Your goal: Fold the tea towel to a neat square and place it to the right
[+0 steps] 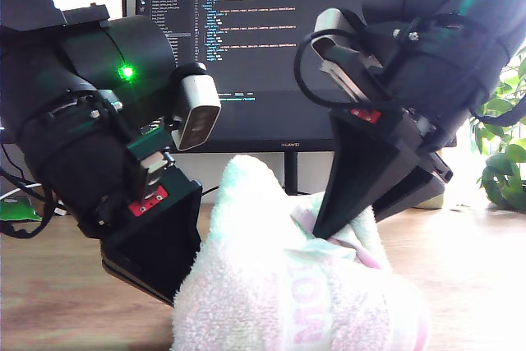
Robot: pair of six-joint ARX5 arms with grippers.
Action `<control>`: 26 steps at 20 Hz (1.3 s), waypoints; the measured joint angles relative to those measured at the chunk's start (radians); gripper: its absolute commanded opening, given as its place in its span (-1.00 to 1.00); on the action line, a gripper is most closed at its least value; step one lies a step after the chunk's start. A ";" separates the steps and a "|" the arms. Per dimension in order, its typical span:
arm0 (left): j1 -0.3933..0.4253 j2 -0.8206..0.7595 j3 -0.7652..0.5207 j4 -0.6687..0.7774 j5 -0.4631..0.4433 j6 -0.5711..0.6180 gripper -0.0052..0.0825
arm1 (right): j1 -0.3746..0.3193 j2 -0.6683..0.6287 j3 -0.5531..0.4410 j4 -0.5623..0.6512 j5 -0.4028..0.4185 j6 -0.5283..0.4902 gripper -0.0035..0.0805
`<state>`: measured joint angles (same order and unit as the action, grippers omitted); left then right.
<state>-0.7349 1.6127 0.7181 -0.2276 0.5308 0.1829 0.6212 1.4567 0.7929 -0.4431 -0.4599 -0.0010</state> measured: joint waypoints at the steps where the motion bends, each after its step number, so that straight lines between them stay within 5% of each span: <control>1: 0.002 0.000 0.000 0.003 -0.001 0.000 -0.93 | 0.000 0.000 0.000 -0.006 0.000 0.000 -0.95; 8: 0.003 0.000 0.000 0.026 -0.009 0.000 -0.93 | 0.000 0.113 0.000 0.024 -0.006 0.000 -0.95; 26: 0.053 -0.025 0.000 0.048 -0.082 0.001 -0.93 | 0.000 0.136 0.006 0.055 0.000 0.000 -0.95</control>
<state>-0.6823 1.5879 0.7177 -0.1791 0.4488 0.1837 0.6216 1.5929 0.7986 -0.3882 -0.4595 -0.0013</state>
